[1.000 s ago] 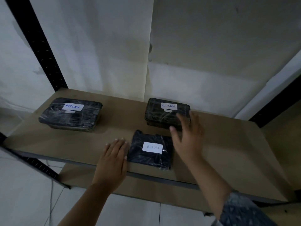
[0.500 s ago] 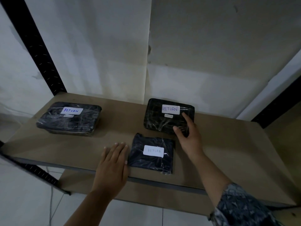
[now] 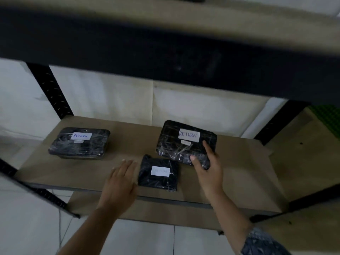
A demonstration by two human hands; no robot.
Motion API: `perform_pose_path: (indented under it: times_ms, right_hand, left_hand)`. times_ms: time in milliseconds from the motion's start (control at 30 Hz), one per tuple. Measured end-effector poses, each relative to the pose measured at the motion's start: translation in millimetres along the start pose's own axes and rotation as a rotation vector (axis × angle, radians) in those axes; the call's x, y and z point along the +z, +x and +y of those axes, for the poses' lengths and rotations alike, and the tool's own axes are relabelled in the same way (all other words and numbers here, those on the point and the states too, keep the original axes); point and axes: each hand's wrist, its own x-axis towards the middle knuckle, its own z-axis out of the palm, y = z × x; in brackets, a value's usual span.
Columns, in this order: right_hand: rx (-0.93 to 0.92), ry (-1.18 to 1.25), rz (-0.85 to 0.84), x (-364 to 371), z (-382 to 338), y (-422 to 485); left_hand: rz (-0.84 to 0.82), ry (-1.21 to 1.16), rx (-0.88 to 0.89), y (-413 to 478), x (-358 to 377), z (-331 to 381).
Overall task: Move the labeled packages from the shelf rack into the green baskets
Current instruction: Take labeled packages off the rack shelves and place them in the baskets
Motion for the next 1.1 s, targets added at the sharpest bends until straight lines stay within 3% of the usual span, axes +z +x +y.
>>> perform_pose_path:
  times_ms: [267, 467, 833, 1100]
  right_hand:
    - [0.134, 0.041, 0.024, -95.8, -79.6, -66.3]
    - [0.153, -0.078, 0.098, -181.9, -134.0, -117.5]
    - [0.117, 0.002, 0.309, -352.0, -127.3, -184.3]
    - [0.109, -0.099, 0.455, -503.0, -101.8, -201.1]
  left_hand:
    - [-0.033, -0.072, 0.088, -18.5, -84.1, 82.6]
    - [-0.060, -0.074, 0.215, -44.6, -136.3, 148.0]
    - [-0.026, -0.161, 0.485, -77.4, -154.4, 328.7]
    - [-0.016, -0.198, 0.568, -85.9, -127.0, 485.0]
